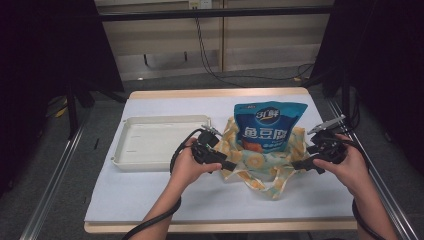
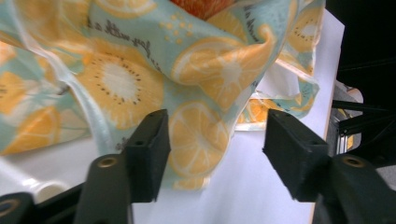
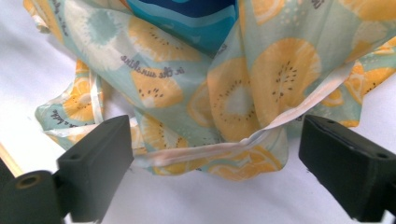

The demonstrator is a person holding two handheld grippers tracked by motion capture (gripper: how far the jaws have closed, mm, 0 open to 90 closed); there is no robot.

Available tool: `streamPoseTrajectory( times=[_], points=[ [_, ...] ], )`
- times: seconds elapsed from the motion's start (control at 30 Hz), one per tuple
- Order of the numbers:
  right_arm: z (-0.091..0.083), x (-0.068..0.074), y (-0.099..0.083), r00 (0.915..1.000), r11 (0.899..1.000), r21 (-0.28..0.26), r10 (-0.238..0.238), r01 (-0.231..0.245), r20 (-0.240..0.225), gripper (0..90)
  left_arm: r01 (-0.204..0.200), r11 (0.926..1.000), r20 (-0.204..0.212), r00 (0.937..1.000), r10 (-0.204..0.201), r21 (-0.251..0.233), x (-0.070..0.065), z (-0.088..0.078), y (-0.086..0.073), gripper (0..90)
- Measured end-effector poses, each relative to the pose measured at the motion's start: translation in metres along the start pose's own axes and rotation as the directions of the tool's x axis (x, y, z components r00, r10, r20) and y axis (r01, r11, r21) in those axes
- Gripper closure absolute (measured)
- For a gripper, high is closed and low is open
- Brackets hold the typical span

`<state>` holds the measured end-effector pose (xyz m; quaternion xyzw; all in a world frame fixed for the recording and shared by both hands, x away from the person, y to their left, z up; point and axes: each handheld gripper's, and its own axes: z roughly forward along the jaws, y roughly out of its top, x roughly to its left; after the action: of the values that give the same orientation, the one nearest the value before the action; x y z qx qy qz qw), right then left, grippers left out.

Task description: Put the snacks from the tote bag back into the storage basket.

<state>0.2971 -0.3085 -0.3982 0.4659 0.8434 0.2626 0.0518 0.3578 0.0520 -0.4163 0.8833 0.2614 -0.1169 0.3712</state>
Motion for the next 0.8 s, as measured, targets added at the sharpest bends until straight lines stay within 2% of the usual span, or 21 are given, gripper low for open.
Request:
streamPoseTrajectory(
  times=[0.03,0.07,0.1,0.13,0.17,0.23,0.3,0.33,0.47,0.53,0.57,0.63,0.73,0.8],
  points=[
    [-0.001,0.0,0.0,1.0,1.0,-0.013,-0.003,0.003,0.001,8.7,-0.009,0.9997,0.004,0.9999,0.009,-0.023,0.0,-0.004,0.001,33.1],
    [-0.002,0.0,0.0,0.9999,1.0,-0.026,0.014,-0.014,-0.004,7.7,-0.014,0.9999,-0.018,0.9997,0.014,-0.006,-0.002,-0.008,0.003,30.0],
    [-0.004,0.0,0.0,0.9998,0.999,-0.035,0.016,-0.017,-0.008,6.9,-0.03,0.9995,-0.016,0.9994,0.03,0.003,-0.001,-0.011,0.005,26.1],
    [-0.006,0.0,0.0,0.9999,0.999,-0.038,0.017,-0.017,-0.001,6.9,-0.026,0.9997,-0.026,0.9993,0.025,-0.005,-0.002,-0.013,0.007,23.6],
    [-0.008,0.001,0.0,0.9997,0.999,-0.034,0.019,-0.019,0.016,6.9,-0.034,0.9994,-0.034,0.9988,0.035,0.009,-0.001,-0.015,0.008,21.9],
    [-0.009,0.001,0.0,0.9994,0.999,-0.032,0.004,-0.002,0.034,6.9,-0.039,0.999,-0.058,0.9975,0.04,0.019,-0.001,-0.019,0.013,20.8],
    [-0.009,0.001,-0.001,0.9987,1.0,-0.03,0.004,-0.003,0.05,6.9,-0.047,0.9989,-0.065,0.9968,0.047,0.009,0.0,-0.023,0.018,19.6],
    [-0.009,0.001,-0.001,0.9988,1.0,-0.024,0.01,-0.009,0.049,6.9,-0.048,0.9988,-0.039,0.9981,0.048,-0.01,0.001,-0.024,0.019,19.6],
    [-0.006,-0.001,-0.002,0.9991,1.0,-0.016,0.001,-0.001,0.043,6.9,-0.07,0.9975,-0.038,0.9969,0.069,-0.012,-0.001,-0.03,0.028,18.4],
    [-0.007,0.002,-0.002,0.999,1.0,0.001,0.015,-0.015,0.041,6.9,-0.085,0.9964,-0.045,0.9954,0.085,-0.005,-0.003,-0.032,0.032,17.5],
    [-0.006,0.002,-0.001,0.9991,1.0,-0.006,-0.003,0.003,0.043,6.9,-0.084,0.9963,-0.059,0.9947,0.085,0.014,-0.005,-0.034,0.036,17.1],
    [-0.007,0.004,0.0,0.9992,1.0,-0.007,-0.002,0.003,0.04,6.9,-0.099,0.995,-0.057,0.9934,0.099,0.004,-0.004,-0.035,0.041,16.2],
    [-0.005,0.005,0.001,0.9991,1.0,-0.011,-0.015,0.016,0.04,6.9,-0.087,0.9962,-0.066,0.9941,0.087,-0.003,-0.004,-0.035,0.048,15.9],
    [-0.004,0.006,0.001,0.9991,1.0,-0.003,-0.011,0.011,0.041,6.9,-0.098,0.9951,-0.073,0.9926,0.097,-0.008,-0.002,-0.036,0.053,16.0]
  ],
)
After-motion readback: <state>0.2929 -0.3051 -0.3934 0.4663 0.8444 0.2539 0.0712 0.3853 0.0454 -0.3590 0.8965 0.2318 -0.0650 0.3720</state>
